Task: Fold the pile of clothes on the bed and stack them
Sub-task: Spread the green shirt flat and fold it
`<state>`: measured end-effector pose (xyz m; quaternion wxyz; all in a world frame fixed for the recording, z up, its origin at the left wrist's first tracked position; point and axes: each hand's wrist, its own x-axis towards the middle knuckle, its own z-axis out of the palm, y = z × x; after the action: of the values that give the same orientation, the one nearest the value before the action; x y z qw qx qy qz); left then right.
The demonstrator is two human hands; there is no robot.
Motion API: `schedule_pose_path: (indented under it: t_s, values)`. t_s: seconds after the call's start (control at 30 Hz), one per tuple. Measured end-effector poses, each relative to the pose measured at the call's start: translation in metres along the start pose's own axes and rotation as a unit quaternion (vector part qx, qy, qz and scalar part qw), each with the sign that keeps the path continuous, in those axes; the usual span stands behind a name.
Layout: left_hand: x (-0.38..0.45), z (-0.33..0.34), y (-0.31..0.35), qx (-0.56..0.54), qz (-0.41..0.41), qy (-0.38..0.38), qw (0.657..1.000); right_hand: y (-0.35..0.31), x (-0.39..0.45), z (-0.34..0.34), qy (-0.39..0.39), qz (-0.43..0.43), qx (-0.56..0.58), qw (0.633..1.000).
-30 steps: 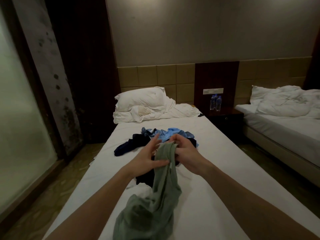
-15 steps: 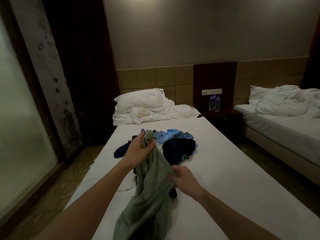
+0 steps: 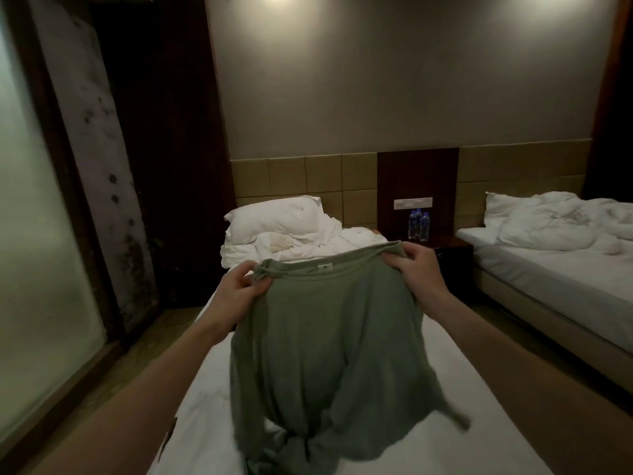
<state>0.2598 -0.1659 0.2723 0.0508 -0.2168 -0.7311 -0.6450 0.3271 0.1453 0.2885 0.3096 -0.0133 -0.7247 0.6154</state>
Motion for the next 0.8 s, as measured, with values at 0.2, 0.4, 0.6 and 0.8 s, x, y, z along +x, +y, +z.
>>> schedule_pose_path:
  t_s: [0.2,0.4,0.6,0.8]
  values:
    - [-0.011,0.01,0.04,0.072,0.072,0.049,0.994,-0.053,-0.014,-0.032,-0.008,-0.092,-0.065,0.994]
    - [-0.054,0.021,0.106,0.253,0.257,0.134,0.923,-0.112,-0.043,-0.077,0.02,-0.171,-0.09,0.981]
    - [-0.093,0.023,0.185,0.286,0.335,0.249,0.862,-0.182,-0.066,-0.119,0.072,-0.271,-0.116,0.953]
    - [-0.107,0.027,0.21,0.29,0.345,0.248,0.857,-0.198,-0.081,-0.136,0.093,-0.289,-0.134,0.943]
